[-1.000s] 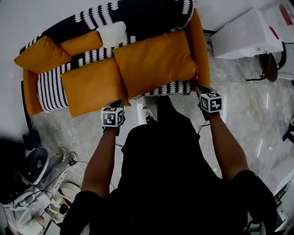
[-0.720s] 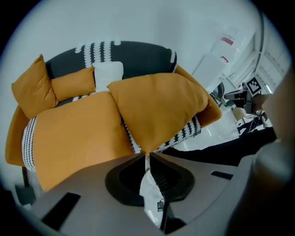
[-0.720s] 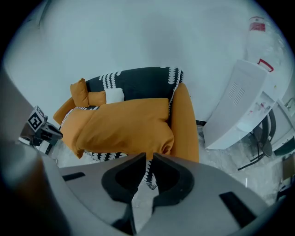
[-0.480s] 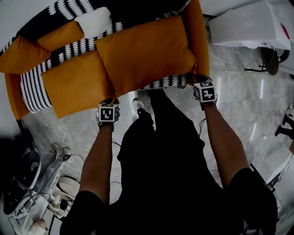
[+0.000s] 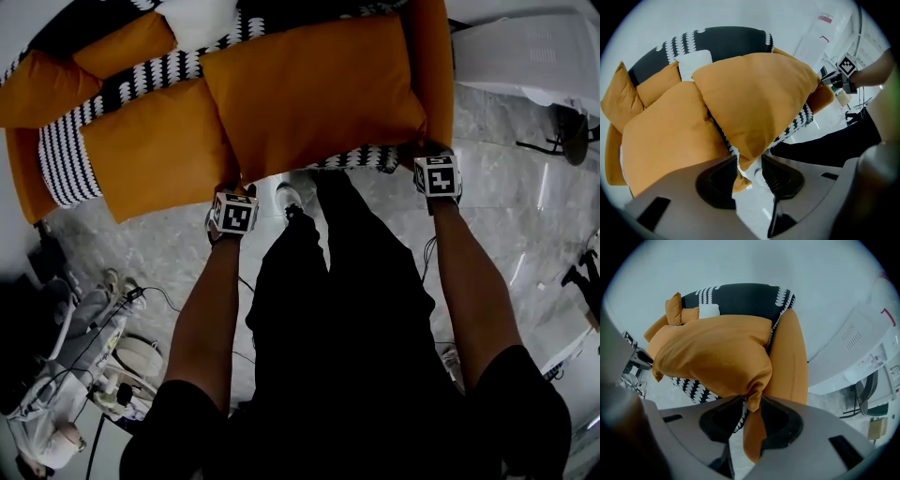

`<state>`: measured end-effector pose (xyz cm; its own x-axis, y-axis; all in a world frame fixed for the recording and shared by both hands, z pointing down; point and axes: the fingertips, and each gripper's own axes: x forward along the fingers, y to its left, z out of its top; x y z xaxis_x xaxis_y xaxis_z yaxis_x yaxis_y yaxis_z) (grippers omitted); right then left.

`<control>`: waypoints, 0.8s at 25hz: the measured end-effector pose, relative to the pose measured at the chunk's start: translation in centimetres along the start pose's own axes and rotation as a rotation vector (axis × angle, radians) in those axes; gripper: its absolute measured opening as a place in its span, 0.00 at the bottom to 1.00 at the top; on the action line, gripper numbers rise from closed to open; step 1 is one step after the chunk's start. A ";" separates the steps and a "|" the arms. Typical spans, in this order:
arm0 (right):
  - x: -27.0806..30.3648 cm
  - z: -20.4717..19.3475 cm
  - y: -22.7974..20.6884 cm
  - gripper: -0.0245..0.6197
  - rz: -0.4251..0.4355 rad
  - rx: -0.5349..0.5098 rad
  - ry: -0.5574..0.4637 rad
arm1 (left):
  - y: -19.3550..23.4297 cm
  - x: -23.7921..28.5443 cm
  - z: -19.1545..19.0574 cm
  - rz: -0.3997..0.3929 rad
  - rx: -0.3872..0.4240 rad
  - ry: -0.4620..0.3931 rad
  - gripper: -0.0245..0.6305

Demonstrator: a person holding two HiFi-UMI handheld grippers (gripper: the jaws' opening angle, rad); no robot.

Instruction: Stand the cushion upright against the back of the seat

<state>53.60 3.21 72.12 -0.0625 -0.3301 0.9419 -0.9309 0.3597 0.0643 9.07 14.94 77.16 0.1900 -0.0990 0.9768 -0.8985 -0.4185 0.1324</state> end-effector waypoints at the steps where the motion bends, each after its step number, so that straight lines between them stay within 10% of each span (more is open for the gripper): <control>1: 0.4 -0.1 -0.2 0.22 -0.002 0.002 0.010 | 0.0 0.3 0.2 0.001 0.004 0.006 0.27; 20: 3.2 0.4 -2.0 0.13 0.031 0.101 0.109 | -0.4 1.0 3.8 -0.075 -0.189 -0.016 0.09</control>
<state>55.12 1.08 74.84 -0.0577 -0.2211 0.9735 -0.9608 0.2772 0.0060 11.07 11.55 77.43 0.2642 -0.0884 0.9604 -0.9396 -0.2482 0.2357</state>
